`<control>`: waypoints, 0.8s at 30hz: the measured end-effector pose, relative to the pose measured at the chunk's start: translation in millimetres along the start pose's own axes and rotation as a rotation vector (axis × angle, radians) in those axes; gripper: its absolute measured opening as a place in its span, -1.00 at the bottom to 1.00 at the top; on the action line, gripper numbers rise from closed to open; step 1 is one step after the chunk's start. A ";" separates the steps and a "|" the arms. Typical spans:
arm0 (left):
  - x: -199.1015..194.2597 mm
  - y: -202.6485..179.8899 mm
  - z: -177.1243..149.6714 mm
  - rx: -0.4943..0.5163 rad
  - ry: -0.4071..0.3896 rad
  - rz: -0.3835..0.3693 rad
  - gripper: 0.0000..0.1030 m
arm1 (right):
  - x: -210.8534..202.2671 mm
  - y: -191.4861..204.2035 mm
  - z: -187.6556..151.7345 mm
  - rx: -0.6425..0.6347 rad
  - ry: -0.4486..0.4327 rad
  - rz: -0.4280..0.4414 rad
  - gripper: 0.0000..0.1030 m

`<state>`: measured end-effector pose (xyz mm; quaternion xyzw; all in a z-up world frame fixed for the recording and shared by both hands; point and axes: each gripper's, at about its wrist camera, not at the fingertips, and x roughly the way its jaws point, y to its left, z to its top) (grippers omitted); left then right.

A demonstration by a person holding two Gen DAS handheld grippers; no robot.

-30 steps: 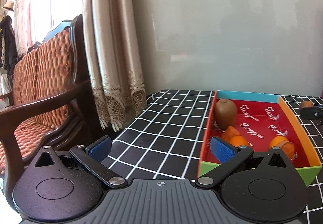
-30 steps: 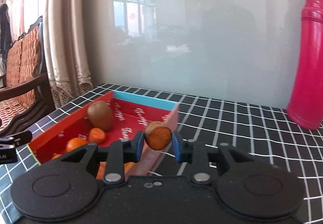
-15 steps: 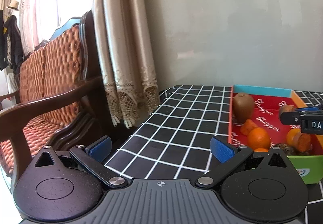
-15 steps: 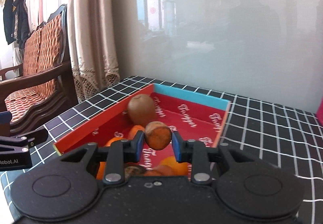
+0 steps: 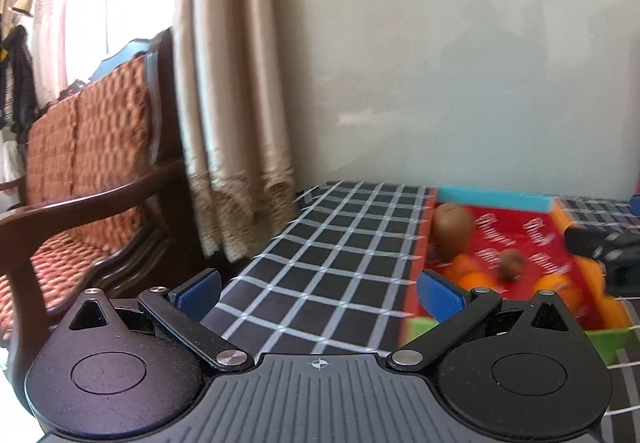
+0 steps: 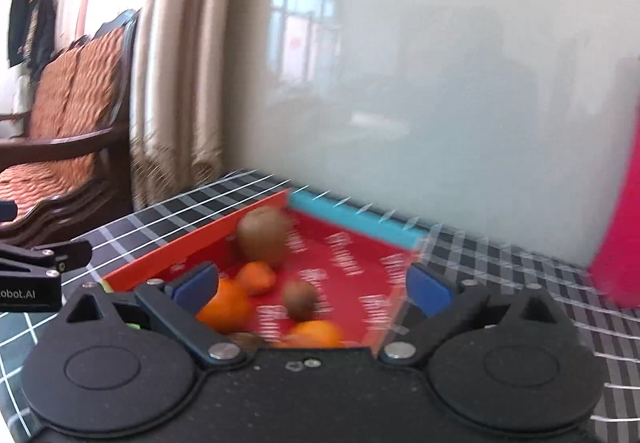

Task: Organize fruits
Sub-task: 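Withdraw the right tool from the box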

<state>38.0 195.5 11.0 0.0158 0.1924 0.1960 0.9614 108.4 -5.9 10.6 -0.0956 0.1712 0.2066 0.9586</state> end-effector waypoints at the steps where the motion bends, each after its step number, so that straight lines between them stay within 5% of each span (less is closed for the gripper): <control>1: -3.2 -7.6 1.7 0.002 -0.008 -0.014 1.00 | -6.4 -11.5 0.3 0.022 -0.009 -0.025 1.00; 6: -18.8 -50.5 9.9 0.015 -0.030 -0.100 1.00 | -40.2 -70.6 -2.7 0.138 -0.050 -0.142 1.00; 14: -50.4 -117.2 8.2 0.002 -0.032 -0.227 1.00 | -94.4 -117.8 -36.6 0.136 -0.011 -0.235 1.00; 24: -109.4 -131.4 -13.3 -0.012 -0.151 -0.206 1.00 | -154.4 -134.4 -74.6 0.127 -0.055 -0.288 1.00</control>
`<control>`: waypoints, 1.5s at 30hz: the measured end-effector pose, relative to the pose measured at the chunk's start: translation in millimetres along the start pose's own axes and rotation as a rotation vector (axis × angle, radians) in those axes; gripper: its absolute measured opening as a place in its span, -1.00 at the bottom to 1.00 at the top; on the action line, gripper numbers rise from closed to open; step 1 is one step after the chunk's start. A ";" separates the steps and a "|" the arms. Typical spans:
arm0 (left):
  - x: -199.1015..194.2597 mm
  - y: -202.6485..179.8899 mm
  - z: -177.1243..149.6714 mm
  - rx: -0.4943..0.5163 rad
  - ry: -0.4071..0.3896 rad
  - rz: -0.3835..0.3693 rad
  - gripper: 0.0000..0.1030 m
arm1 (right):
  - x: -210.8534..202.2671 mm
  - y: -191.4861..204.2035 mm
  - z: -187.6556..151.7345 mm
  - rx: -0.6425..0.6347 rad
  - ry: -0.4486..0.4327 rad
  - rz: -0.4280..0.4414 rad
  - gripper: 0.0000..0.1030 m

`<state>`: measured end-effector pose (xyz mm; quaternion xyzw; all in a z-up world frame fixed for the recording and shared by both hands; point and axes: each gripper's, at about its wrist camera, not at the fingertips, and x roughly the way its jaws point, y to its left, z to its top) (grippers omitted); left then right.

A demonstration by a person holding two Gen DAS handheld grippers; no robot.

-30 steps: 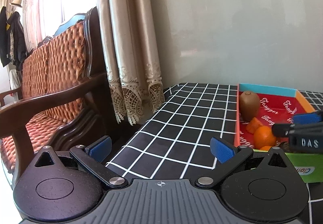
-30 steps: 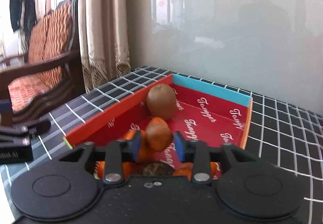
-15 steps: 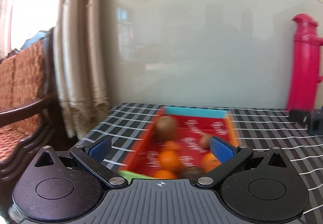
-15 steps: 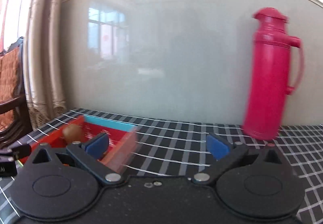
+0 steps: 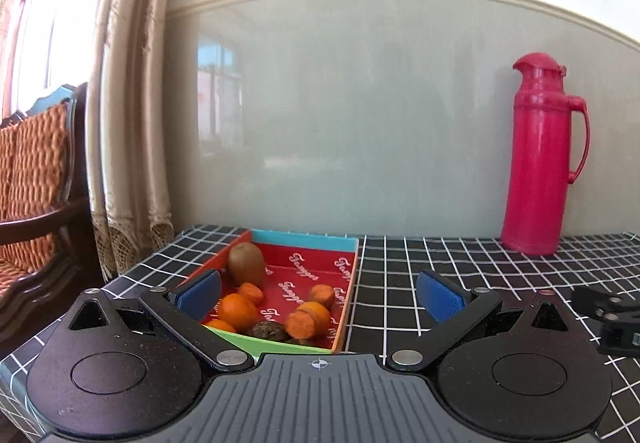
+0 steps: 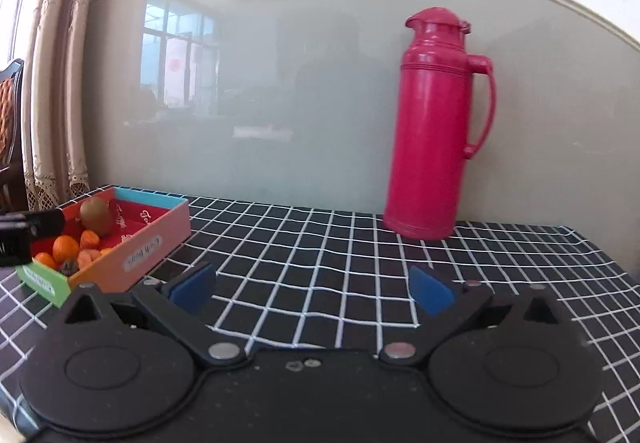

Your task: Organize fruits

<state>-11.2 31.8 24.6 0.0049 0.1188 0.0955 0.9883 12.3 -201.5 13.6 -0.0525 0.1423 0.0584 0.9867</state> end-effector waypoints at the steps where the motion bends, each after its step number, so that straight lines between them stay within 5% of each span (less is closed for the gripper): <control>1: -1.3 -1.3 -2.9 0.017 0.008 0.009 1.00 | -2.3 0.4 -1.9 0.003 -0.001 -0.001 1.00; 7: 20.8 -2.2 -20.2 0.093 0.144 0.016 1.00 | 7.0 -0.4 -6.9 0.046 0.024 0.007 1.00; 14: 29.5 12.9 -20.0 0.095 0.179 0.021 1.00 | 27.7 25.0 -9.6 0.035 0.064 0.037 1.00; 23: 28.1 33.5 -22.3 -0.005 0.162 0.031 1.00 | 30.2 39.8 -11.1 -0.010 0.060 0.037 1.00; 45: 24.1 27.6 -22.4 0.023 0.131 0.017 1.00 | 31.0 32.9 -10.8 0.014 0.062 0.002 1.00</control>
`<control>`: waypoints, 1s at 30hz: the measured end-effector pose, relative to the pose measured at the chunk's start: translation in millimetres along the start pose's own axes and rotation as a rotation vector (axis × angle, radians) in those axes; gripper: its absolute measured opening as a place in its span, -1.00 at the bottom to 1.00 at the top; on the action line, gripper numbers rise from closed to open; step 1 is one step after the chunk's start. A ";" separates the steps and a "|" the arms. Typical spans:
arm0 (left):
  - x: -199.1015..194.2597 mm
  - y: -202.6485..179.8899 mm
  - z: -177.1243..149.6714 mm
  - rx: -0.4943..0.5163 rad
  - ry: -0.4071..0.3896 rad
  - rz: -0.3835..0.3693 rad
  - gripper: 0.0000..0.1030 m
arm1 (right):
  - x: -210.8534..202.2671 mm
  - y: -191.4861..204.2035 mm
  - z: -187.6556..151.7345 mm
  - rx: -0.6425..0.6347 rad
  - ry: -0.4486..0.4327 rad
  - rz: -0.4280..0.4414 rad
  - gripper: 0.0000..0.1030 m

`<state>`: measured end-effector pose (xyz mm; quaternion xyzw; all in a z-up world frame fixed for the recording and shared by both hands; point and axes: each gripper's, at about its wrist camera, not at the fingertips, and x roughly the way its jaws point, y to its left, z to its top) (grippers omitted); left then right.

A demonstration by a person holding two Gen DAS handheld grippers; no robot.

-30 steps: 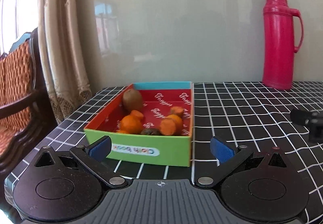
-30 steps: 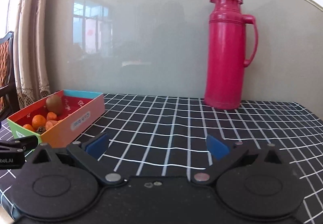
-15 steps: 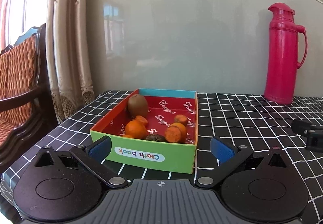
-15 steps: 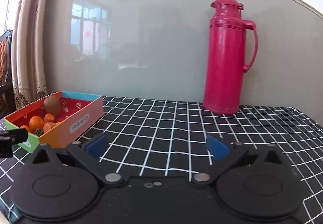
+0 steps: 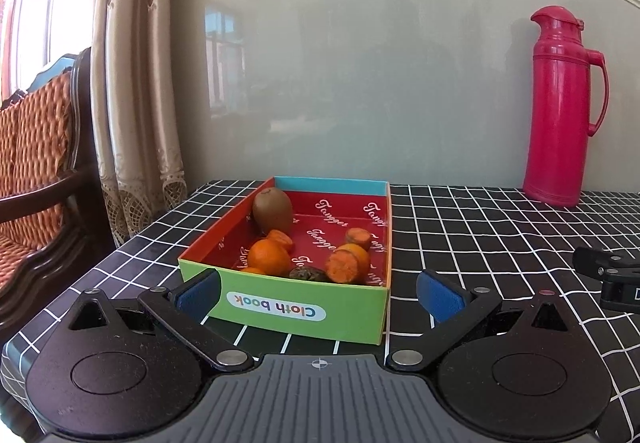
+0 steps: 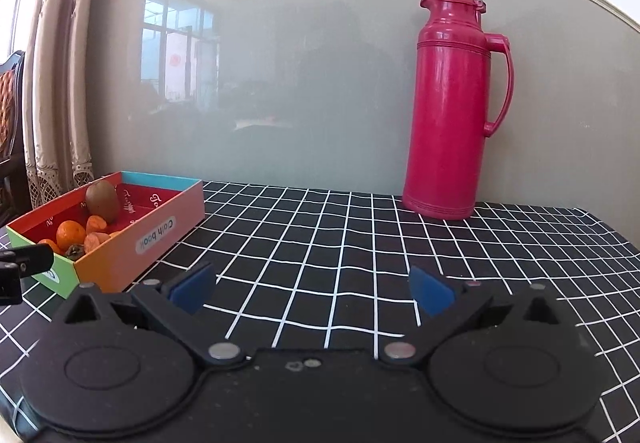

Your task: Organize fruits

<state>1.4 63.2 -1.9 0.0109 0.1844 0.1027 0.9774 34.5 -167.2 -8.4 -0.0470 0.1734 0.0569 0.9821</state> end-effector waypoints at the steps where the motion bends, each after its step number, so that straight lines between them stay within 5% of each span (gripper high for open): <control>1: 0.0 -0.1 0.0 0.000 0.000 0.000 1.00 | -0.1 0.2 -0.1 -0.001 -0.001 0.000 1.00; 30: 0.4 1.6 -0.1 0.000 -0.002 0.004 1.00 | 0.2 0.8 -0.3 -0.013 0.006 0.000 1.00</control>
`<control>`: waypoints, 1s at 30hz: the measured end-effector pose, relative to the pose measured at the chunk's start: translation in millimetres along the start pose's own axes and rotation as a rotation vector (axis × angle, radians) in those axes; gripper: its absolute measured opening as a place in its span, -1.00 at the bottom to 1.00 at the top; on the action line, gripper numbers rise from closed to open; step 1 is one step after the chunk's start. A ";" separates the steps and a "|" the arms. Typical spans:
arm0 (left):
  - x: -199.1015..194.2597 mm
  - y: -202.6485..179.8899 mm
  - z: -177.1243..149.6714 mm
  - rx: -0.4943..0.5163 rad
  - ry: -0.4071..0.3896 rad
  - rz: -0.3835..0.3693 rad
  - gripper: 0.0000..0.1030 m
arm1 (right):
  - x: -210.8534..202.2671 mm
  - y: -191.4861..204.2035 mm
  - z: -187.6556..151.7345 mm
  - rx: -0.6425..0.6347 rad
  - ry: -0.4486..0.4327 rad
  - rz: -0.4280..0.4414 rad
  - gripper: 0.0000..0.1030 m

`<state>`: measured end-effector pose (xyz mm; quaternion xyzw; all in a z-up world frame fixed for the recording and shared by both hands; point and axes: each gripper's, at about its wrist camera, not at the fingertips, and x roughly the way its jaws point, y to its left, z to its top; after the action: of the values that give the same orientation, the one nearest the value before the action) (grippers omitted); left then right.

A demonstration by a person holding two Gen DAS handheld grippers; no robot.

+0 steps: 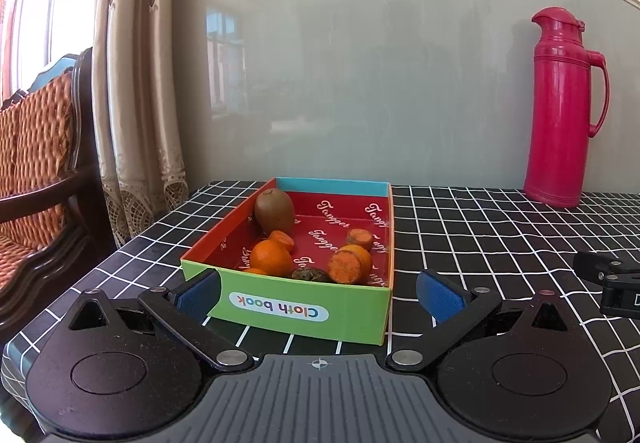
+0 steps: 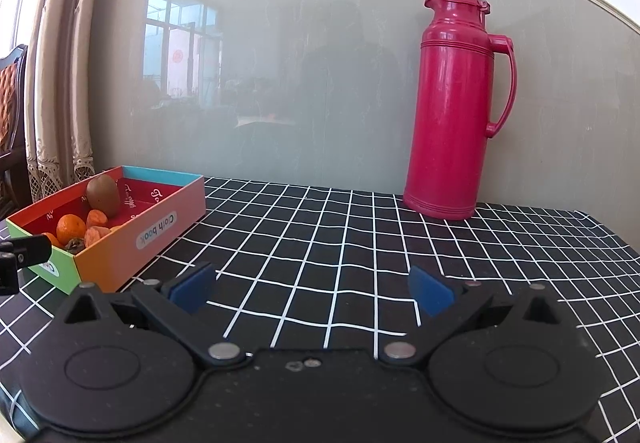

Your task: Organize fruits

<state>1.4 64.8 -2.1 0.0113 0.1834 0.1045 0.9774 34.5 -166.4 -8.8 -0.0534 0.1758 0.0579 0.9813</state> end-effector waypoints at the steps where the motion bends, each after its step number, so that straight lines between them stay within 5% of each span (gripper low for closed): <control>1: -0.1 0.3 -0.1 -0.001 0.000 -0.001 1.00 | 0.0 0.0 0.0 0.000 0.000 0.000 1.00; 30: 0.4 1.6 -0.7 0.001 -0.002 0.000 1.00 | 0.4 1.2 -0.5 -0.006 0.002 -0.003 1.00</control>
<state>1.2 66.5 -2.8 0.0119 0.1823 0.1045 0.9776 34.5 -165.3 -9.5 -0.0565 0.1767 0.0570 0.9810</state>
